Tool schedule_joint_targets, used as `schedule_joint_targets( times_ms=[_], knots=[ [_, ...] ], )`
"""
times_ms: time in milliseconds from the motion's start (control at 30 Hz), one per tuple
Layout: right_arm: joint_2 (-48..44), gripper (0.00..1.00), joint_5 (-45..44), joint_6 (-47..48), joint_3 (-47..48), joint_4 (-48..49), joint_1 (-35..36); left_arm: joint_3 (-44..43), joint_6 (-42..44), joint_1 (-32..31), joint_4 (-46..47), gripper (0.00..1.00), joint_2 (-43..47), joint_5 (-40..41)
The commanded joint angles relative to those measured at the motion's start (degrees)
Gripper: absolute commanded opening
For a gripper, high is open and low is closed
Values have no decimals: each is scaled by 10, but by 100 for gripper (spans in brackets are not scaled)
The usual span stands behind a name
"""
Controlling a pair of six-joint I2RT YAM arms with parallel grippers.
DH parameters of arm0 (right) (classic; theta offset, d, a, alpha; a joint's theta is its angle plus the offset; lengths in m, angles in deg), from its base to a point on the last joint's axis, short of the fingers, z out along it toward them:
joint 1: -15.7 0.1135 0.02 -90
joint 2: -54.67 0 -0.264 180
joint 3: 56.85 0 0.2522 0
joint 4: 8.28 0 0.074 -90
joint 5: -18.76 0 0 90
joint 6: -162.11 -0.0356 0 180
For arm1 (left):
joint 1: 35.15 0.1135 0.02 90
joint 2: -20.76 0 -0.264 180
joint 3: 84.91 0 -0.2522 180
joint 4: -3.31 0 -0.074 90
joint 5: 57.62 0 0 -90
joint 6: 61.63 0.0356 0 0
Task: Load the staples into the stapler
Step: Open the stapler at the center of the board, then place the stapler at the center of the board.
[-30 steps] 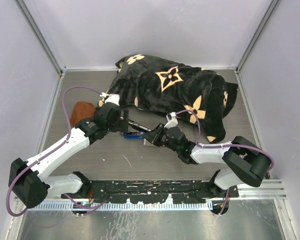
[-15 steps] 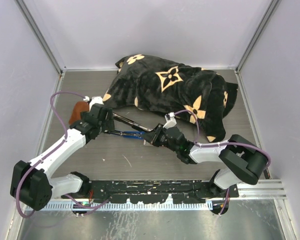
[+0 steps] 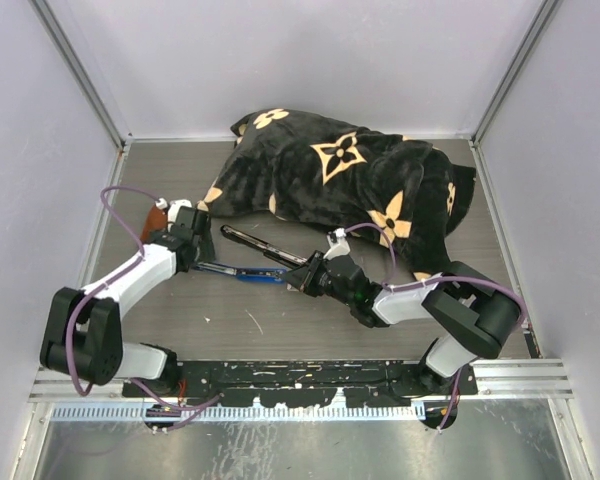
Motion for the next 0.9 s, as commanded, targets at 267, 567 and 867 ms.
schedule_joint_targets(
  times_ms=[267,567,867],
  knots=[
    [2,0,27,5,6,-72,-2,-49,23,26,22,98,-77,85],
    [14,0,36,-6,-1,-61,-1,-44,25,25,44,98,-16,12],
    [54,0,72,-18,20,-58,21,11,-29,20,55,99,121,-174]
  ],
)
